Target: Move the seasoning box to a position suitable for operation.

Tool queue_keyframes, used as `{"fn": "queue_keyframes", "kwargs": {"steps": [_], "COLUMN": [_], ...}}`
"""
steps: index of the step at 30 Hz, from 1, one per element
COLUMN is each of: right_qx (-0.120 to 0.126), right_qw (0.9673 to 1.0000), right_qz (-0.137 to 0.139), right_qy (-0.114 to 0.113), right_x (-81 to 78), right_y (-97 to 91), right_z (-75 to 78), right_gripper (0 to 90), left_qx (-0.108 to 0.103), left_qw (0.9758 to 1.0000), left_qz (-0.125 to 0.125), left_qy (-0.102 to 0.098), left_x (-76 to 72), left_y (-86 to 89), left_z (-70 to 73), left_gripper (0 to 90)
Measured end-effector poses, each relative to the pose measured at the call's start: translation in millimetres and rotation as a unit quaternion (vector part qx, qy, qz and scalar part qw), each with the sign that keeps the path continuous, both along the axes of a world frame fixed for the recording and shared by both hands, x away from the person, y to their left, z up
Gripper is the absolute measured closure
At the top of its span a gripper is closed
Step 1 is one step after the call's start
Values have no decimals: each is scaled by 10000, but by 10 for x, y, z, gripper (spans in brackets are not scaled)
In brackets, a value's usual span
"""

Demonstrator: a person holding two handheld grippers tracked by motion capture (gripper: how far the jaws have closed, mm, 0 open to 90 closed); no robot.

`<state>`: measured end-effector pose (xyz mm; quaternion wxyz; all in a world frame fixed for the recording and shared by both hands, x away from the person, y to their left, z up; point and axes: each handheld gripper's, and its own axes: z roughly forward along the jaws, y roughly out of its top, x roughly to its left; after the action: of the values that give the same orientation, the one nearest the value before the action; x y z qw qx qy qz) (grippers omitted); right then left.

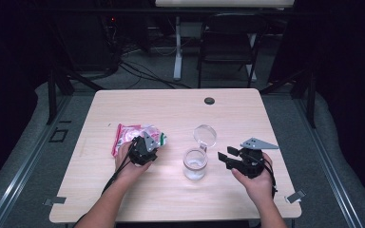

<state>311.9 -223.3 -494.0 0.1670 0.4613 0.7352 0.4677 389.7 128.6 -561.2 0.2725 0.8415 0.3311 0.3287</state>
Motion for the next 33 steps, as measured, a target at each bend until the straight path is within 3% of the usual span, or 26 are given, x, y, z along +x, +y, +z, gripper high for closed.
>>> {"fn": "queue_keyframes", "kwargs": {"steps": [5, 13, 17, 25, 27, 28, 29, 30, 31, 32, 33], "right_qx": [-15, -52, -17, -44, -56, -70, -70, -57, -35, -28, -41], "right_qw": [10000, 10000, 10000, 10000, 9999, 9999, 9999, 9999, 10000, 10000, 9999], "right_qz": [-19, -15, -16, -22, -45, -37, -37, -34, -50, -52, -48], "right_qy": [19, 29, 23, 73, 77, 86, 86, 79, 70, 74, 79], "right_x": [-20, -41, -37, -36, -32, -26, -26, -24, -22, -18, -16], "right_y": [-19, -20, -7, -18, -20, -21, -21, -20, -18, -20, -22], "right_z": [-7, -23, -38, -57, -66, -68, -68, -66, -69, -68, -68], "right_gripper": [516, 517, 517, 517, 517, 517, 517, 517, 517, 517, 517], "left_qx": [-5, -200, -221, -518, -638, -819, -819, -994, -994, -1204, -1204], "left_qw": [10000, 9993, 9990, 9973, 9963, 9946, 9946, 9927, 9927, 9899, 9899], "left_qz": [52, 314, 380, 523, 569, 629, 629, 669, 669, 717, 717], "left_qy": [9, -63, -41, 31, 61, 94, 94, 146, 146, 226, 226], "left_x": [60, 117, 132, 164, 165, 169, 169, 178, 178, 185, 185], "left_y": [21, 80, 104, 187, 212, 251, 251, 299, 299, 361, 361], "left_z": [-49, -58, -60, -24, 1, 27, 27, 52, 52, 84, 84], "left_gripper": [472, 525, 611, 769, 825, 842, 851, 859, 865, 871, 875]}}
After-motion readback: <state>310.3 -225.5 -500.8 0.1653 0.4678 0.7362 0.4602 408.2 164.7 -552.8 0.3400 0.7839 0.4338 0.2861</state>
